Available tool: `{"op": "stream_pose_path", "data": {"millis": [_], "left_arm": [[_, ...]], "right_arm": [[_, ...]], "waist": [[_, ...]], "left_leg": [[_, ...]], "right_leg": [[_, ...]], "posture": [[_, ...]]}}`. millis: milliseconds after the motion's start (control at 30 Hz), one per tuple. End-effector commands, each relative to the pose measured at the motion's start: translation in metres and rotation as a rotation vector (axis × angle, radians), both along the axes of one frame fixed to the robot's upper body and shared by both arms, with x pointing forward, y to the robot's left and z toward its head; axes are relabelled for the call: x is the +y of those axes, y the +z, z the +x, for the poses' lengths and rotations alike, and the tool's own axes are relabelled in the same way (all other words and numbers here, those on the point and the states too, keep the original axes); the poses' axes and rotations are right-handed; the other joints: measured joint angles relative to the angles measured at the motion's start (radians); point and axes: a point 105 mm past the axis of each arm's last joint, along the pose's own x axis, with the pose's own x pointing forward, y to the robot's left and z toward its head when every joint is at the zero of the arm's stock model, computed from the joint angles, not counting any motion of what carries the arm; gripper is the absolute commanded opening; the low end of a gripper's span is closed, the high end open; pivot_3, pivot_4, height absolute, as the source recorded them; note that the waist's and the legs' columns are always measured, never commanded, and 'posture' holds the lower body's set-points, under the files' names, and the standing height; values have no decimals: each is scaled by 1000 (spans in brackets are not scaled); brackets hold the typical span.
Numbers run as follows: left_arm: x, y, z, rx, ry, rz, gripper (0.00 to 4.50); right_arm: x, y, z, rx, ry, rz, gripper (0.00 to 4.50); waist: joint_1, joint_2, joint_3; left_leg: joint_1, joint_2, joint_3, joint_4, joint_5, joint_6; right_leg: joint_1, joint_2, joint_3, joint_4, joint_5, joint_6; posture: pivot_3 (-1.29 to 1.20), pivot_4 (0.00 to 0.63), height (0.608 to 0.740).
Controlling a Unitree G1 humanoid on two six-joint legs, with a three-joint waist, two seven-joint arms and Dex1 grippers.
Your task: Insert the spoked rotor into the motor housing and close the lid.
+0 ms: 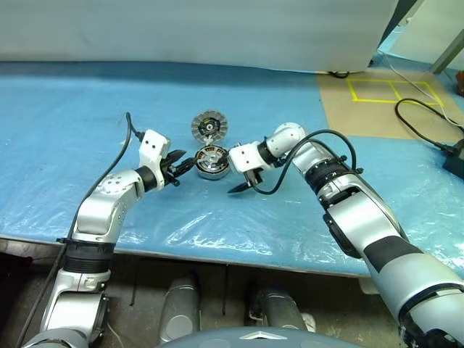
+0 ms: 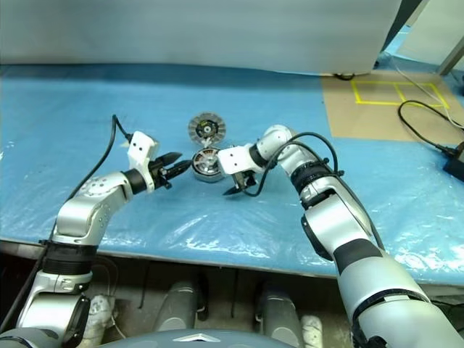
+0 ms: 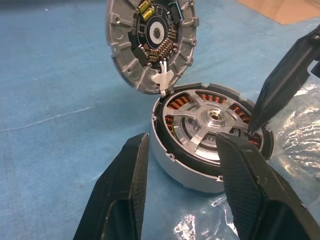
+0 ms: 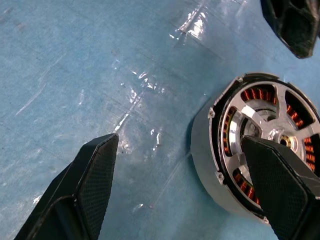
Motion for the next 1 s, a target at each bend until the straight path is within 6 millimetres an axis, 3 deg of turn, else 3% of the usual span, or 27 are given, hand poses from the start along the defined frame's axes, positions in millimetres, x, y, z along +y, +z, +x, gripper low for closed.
{"op": "stream_pose_path", "data": {"millis": [33,167,333,433,500,633,700,900,1000], "left_arm": [[-1,10,-4,-43,-13,12,2205],[-3,11,-4,-45,-18,12,2205],[-1,12,-3,-47,-17,9,2205],[-2,12,-4,-46,-20,8,2205],[-3,12,-4,-45,-24,8,2205],[-5,13,-1,-48,-27,8,2205],[-5,13,-1,-49,-29,8,2205],[-7,11,-3,-43,-31,3,2205],[-7,10,-3,-42,-27,4,2205]], "right_arm": [[-2,6,3,-55,13,-18,4179],[3,8,4,-46,-2,32,4179],[0,40,18,-14,-112,175,4179],[-9,53,33,-99,-206,202,4179],[-10,67,43,-118,-285,276,4179],[-2,121,68,-123,-513,593,4179],[-2,137,77,-104,-621,700,4179],[1,167,92,105,-873,1004,2254],[9,158,93,171,-923,1002,1221]], "waist": [[-1,0,0],[-1,0,0],[-1,0,0],[0,0,0],[1,0,0],[-1,1,1],[-1,2,1],[2,2,1],[2,2,1]], "left_leg": [[0,0,0,0,0,0],[0,0,0,0,0,0],[-1,1,0,3,0,0],[-2,1,0,5,0,0],[-1,2,0,5,0,0],[-1,2,0,6,0,0],[-1,2,1,6,0,0],[-1,2,1,5,0,0],[-2,2,1,5,0,0]], "right_leg": [[0,0,0,0,0,0],[0,0,0,0,0,0],[-1,0,0,2,0,0],[-1,0,0,5,0,-1],[-1,0,0,6,-1,-1],[-2,0,0,7,-1,-2],[-3,1,0,7,-1,-2],[-3,1,0,7,-2,-3],[-3,1,0,7,-2,-3]], "posture": [[0,150,740],[0,150,740],[0,150,740],[0,150,740],[0,150,740],[0,150,740],[0,150,740],[0,150,740],[0,150,740]]}}
